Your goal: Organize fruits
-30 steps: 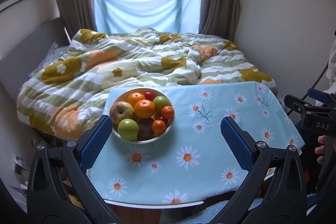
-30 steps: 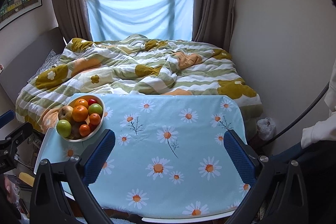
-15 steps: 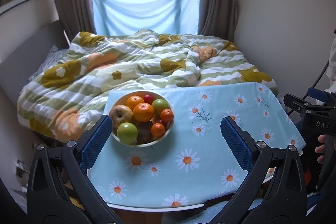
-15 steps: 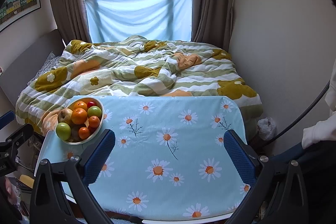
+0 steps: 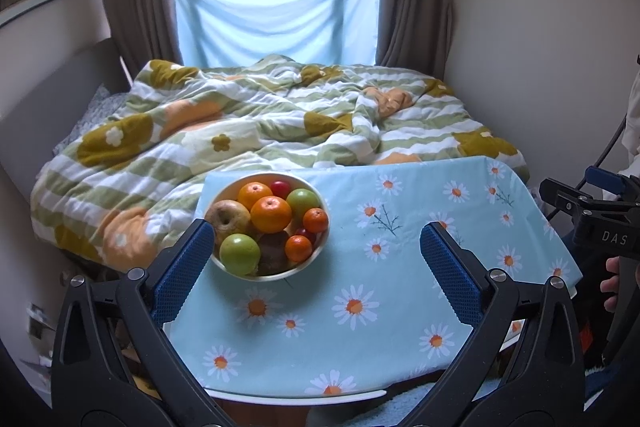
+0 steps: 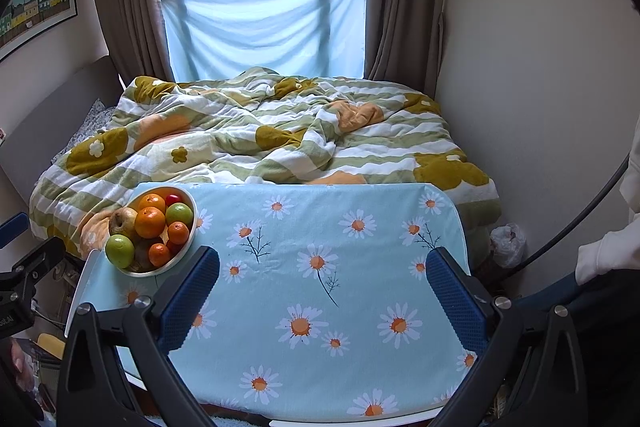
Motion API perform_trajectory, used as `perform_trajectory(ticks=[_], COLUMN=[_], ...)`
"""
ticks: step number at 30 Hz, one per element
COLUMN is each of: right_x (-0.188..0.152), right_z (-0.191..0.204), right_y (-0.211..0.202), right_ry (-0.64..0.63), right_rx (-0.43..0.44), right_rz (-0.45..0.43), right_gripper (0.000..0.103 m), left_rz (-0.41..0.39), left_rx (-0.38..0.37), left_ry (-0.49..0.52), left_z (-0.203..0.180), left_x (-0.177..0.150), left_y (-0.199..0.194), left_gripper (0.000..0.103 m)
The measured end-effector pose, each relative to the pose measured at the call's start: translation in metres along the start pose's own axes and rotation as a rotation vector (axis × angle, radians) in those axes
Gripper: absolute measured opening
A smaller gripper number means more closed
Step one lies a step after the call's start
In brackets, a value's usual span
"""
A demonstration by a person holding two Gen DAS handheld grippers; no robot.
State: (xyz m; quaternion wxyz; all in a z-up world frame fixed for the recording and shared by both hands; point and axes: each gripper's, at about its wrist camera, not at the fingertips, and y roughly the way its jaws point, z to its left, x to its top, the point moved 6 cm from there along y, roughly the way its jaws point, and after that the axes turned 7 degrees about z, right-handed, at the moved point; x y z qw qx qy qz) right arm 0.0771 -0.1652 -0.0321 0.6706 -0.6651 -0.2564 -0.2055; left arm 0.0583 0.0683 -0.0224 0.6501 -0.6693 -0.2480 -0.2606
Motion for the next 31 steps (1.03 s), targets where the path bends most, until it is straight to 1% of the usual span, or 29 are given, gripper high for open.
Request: perform_trajectory(ticks=[13, 25, 31], right_x=[-0.0002, -0.0001, -0.0009], right_z=[-0.0011, -0.0021, -0.0023], right_y=[0.0003, 0.0009, 0.0], right_ry=[0.001, 0.003, 0.002], right_rx=[0.0, 0.001, 0.003], right_rz=[0.0, 0.001, 0.007], right_gripper=[0.103, 0.103, 0.103], left_rz=[0.001, -0.032, -0.023], left_rx=[0.004, 0.016, 0.021], left_ry=[0.001, 0.015, 0.014], left_z=[-0.0008, -0.0024, -0.002], left_x=[0.0009, 0.002, 0.0025], left_y=[0.002, 0.0006, 0.0038], left_gripper=[0.103, 0.103, 0.103])
